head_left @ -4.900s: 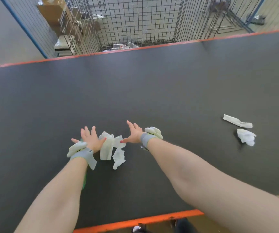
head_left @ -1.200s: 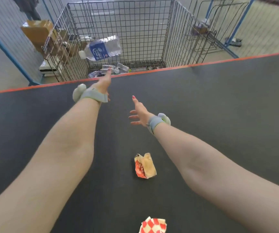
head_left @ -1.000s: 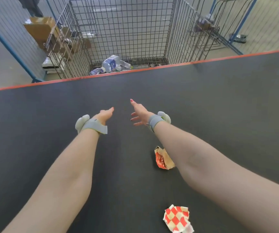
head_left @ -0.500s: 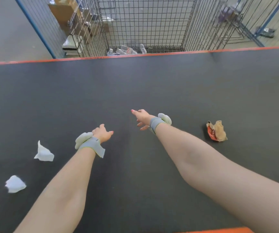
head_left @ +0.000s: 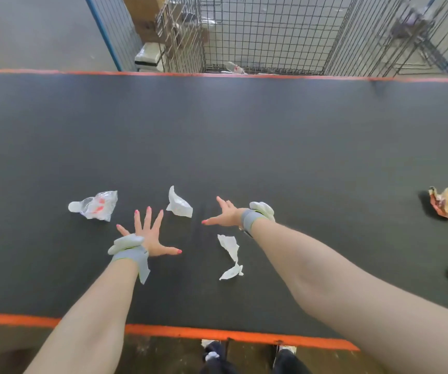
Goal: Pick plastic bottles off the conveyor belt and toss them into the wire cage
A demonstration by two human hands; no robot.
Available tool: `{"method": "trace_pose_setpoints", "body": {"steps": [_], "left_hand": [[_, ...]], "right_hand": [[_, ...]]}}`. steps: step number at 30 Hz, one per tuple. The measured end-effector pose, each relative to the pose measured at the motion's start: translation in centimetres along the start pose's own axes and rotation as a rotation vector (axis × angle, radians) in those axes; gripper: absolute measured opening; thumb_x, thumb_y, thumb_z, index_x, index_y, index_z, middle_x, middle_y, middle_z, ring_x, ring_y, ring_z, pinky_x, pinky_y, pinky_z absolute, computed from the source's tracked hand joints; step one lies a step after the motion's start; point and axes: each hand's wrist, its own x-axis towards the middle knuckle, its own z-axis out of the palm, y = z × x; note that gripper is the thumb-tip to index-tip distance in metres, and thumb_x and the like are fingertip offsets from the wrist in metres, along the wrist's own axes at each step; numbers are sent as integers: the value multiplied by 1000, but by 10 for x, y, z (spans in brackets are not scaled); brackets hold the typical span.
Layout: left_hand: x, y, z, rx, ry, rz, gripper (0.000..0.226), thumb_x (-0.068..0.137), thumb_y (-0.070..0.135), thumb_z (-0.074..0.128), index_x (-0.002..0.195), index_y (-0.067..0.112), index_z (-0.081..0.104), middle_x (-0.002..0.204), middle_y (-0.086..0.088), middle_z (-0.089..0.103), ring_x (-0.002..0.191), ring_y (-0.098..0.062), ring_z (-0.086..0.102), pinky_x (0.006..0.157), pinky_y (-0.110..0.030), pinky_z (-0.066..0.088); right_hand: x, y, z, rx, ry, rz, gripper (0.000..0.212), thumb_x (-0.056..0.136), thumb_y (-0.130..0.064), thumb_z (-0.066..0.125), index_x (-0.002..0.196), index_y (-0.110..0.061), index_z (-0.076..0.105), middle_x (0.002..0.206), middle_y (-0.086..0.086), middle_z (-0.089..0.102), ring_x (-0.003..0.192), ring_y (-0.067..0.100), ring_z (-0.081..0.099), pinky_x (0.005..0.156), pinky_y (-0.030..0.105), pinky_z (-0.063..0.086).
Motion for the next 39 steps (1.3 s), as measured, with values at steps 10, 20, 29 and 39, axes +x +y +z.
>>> {"method": "trace_pose_setpoints", "body": {"steps": [10,20,29,39], "left_hand": [[7,-17,14,-77,167,-48,92,90,61,45,151,32,-18,156,5,-29,142,-29,-31,106,-73,3],[18,1,-20,-135,466,25,90,76,35,74,146,27,20,150,-3,10,138,-30,15,97,-50,37],[29,68,-29,-300,206,282,79,94,31,56,154,28,6,161,5,2,148,-21,9,113,-54,28],[54,98,-72,-383,170,201,73,97,37,49,154,22,5,161,0,-2,148,-23,4,115,-52,22]], "right_hand": [[12,-2,27,126,138,89,99,87,-53,59,155,-30,-10,162,5,-10,150,28,0,120,47,11],[10,-15,20,163,425,-1,90,89,-37,60,154,-31,-1,162,3,-10,149,25,-9,120,48,7],[12,-10,11,111,368,-133,102,80,-41,74,154,-35,6,162,4,-4,149,32,-4,121,47,9],[12,27,-46,260,558,190,34,90,-31,59,121,-16,56,126,13,48,112,33,53,97,36,43]]}}
